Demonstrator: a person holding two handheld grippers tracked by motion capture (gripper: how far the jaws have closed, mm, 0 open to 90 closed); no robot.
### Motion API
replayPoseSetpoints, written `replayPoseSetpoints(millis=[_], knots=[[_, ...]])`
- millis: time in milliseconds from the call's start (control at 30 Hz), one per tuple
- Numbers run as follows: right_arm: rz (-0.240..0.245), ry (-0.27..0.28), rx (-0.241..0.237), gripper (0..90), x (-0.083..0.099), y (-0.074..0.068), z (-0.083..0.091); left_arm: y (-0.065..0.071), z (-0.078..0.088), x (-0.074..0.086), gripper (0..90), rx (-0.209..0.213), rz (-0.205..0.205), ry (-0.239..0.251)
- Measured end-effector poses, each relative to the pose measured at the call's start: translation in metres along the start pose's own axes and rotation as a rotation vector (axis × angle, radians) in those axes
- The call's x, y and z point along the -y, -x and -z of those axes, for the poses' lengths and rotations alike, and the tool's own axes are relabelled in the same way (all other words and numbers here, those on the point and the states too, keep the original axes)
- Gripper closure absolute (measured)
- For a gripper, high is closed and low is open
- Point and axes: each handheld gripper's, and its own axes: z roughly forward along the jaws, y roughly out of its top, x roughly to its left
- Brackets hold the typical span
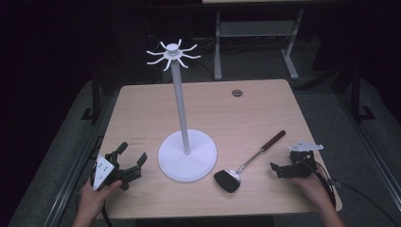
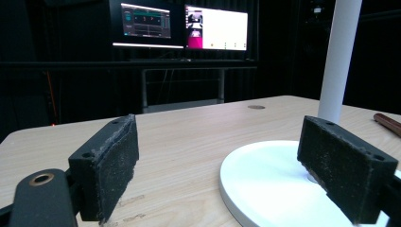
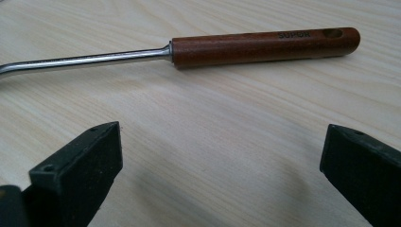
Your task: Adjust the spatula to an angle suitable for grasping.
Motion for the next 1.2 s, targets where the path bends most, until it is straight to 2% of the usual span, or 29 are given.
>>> replayPoseSetpoints(millis=[100, 200, 267, 400, 433, 600, 633, 667, 700, 733, 767, 900, 967, 1033, 1067, 1100, 1200], knots=[[-0.016, 0.002, -0.002, 0.5, -0.001, 0.002, 0.001, 0.0, 0.0, 0.0, 13.0, -0.002, 0.007, 0.002], [-0.024, 0.015, -0.007, 4.7, -0.002, 0.003, 0.003, 0.0, 0.0, 0.0, 12.9, -0.003, 0.006, 0.001], [-0.025, 0.029, -0.009, 13.1, -0.005, 0.004, 0.006, 0.001, 0.0, 0.0, 12.9, -0.003, 0.008, 0.002], [-0.029, 0.026, -0.012, 17.3, -0.009, 0.006, 0.006, 0.001, 0.0, 0.0, 13.0, -0.001, -0.001, 0.0], [-0.034, 0.038, -0.016, 23.4, -0.013, 0.009, 0.005, 0.001, 0.0, 0.0, 12.9, -0.001, 0.0, 0.0], [-0.043, 0.044, -0.031, 32.0, -0.019, 0.011, 0.001, 0.001, 0.0, 0.0, 12.9, -0.001, -0.001, 0.001], [-0.041, 0.045, -0.035, 35.3, -0.02, 0.013, 0.0, 0.0, 0.0, 0.0, 12.9, -0.005, 0.002, 0.001], [-0.044, 0.062, -0.039, 44.5, -0.023, 0.015, -0.002, 0.0, 0.0, 0.0, 12.9, -0.009, 0.007, 0.003], [-0.041, 0.067, -0.037, 48.2, -0.024, 0.016, -0.003, 0.0, 0.0, 0.0, 12.9, -0.011, 0.005, 0.005], [-0.041, 0.067, -0.037, 48.2, -0.024, 0.016, -0.003, 0.0, 0.0, 0.0, 13.0, -0.011, 0.005, 0.005], [-0.044, 0.073, -0.034, 56.4, -0.028, 0.018, -0.006, 0.001, 0.0, 0.0, 12.9, -0.008, -0.001, 0.003], [-0.061, 0.088, -0.039, 69.6, -0.033, 0.022, -0.01, 0.0, 0.001, 0.0, 12.9, -0.004, -0.003, 0.004], [-0.061, 0.088, -0.035, 76.7, -0.036, 0.023, -0.012, 0.0, 0.001, 0.0, 13.0, -0.006, 0.009, 0.011], [-0.062, 0.084, -0.035, 82.7, -0.038, 0.024, -0.015, -0.001, 0.001, 0.0, 12.9, -0.006, 0.012, 0.012], [-0.062, 0.084, -0.035, 82.7, -0.038, 0.024, -0.015, -0.001, 0.001, 0.0, 12.9, -0.006, 0.012, 0.012], [-0.058, 0.076, -0.04, 89.0, -0.039, 0.025, -0.019, 0.0, 0.001, 0.0, 12.9, -0.005, 0.009, 0.01], [-0.051, 0.063, -0.042, 89.4, -0.039, 0.026, -0.023, 0.0, 0.001, 0.0, 12.9, -0.002, -0.002, 0.006]])
